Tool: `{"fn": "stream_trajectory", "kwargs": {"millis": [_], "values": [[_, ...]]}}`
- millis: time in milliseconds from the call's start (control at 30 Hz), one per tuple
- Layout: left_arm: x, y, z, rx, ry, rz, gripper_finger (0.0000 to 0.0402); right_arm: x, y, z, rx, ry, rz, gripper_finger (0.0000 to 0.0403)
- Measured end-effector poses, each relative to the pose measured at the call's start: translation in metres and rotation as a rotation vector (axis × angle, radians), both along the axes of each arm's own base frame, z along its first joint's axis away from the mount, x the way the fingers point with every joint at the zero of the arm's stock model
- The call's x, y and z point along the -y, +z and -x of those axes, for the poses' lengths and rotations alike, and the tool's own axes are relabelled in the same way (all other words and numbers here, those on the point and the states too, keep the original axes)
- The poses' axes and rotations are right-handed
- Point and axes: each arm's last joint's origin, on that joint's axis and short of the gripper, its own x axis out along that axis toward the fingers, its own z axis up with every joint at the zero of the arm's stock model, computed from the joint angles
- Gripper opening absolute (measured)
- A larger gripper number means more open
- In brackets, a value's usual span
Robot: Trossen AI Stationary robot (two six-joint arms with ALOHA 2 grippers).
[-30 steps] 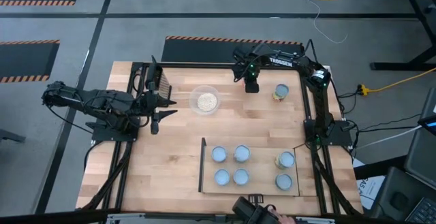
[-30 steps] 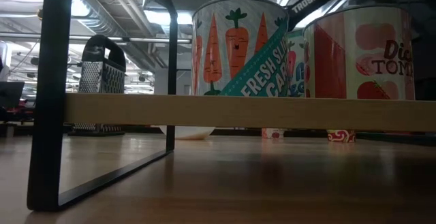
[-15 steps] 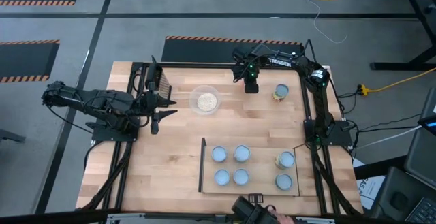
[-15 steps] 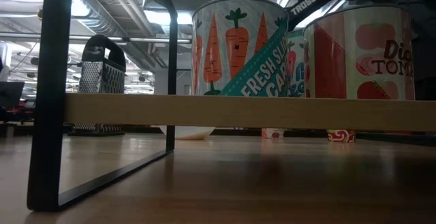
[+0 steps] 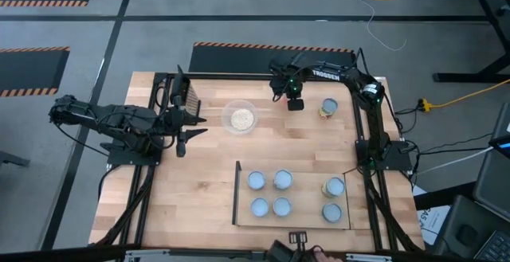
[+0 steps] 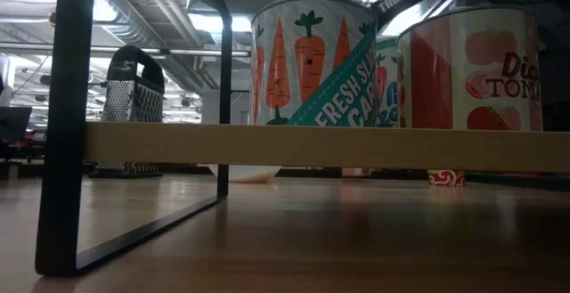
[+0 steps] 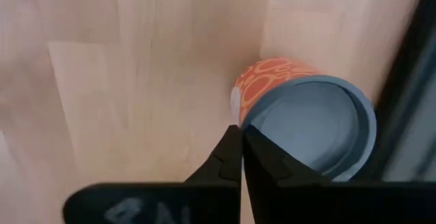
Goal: Pick and place cans onto a shelf
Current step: Put the orange canned on the shelf
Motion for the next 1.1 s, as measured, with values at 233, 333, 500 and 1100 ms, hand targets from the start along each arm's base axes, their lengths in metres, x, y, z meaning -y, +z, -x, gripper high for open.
{"fn": "stream_trajectory", "kwargs": {"millis": [233,333,500,1100], "values": [[0.0,0.0,0.0,0.001,0.0,0.0,0.0135,-0.027,0.039,-0.017,0.007,0.024,-0.018,0.0003],[0.0,0.0,0.0,0.0,-0.001,-0.001,0.0135,-0.044,0.059,-0.026,0.015,0.022,-0.02,0.0002],[0.0,0.0,0.0,-0.007,-0.008,-0.031,0.0135,-0.086,0.097,-0.038,0.071,0.016,-0.1,0.0002],[0.0,0.0,0.0,-0.01,-0.009,-0.033,0.0135,-0.292,0.16,-0.022,0.216,-0.066,-0.174,0.0003]]}}
